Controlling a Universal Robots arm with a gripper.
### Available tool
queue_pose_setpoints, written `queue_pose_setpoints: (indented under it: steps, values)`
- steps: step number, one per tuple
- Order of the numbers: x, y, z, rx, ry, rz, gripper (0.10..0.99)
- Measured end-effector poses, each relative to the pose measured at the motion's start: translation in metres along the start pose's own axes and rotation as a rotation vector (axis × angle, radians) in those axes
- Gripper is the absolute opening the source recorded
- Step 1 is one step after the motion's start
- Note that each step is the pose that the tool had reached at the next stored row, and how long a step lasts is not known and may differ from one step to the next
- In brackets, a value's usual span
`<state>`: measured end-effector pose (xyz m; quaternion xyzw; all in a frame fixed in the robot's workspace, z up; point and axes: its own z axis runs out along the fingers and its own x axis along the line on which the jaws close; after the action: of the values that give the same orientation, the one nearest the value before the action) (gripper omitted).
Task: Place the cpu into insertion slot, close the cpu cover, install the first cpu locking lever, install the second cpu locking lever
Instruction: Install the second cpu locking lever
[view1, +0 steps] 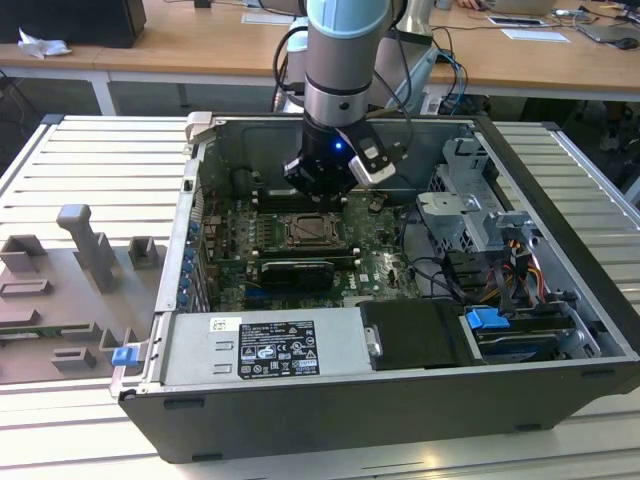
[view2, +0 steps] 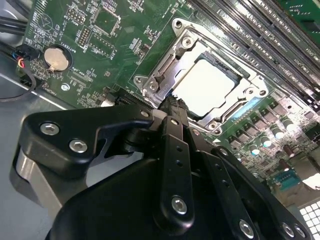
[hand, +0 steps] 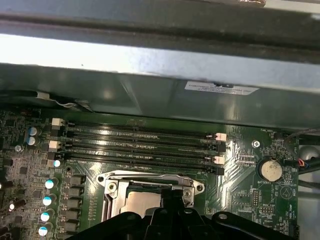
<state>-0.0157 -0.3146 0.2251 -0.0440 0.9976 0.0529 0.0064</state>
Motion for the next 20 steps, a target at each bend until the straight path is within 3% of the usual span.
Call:
queue_pose_setpoints:
  steps: [9,13,20]
  values:
    - [0.0003,-0.0032,-0.0011,0.0,0.0003,0.0,0.106]
    - [0.0,-0.0016,-0.0148,0.0,0.0001,0.0,0.106]
    - [0.0003,-0.0055,-0.0172,0.0,0.0001,0.0,0.106]
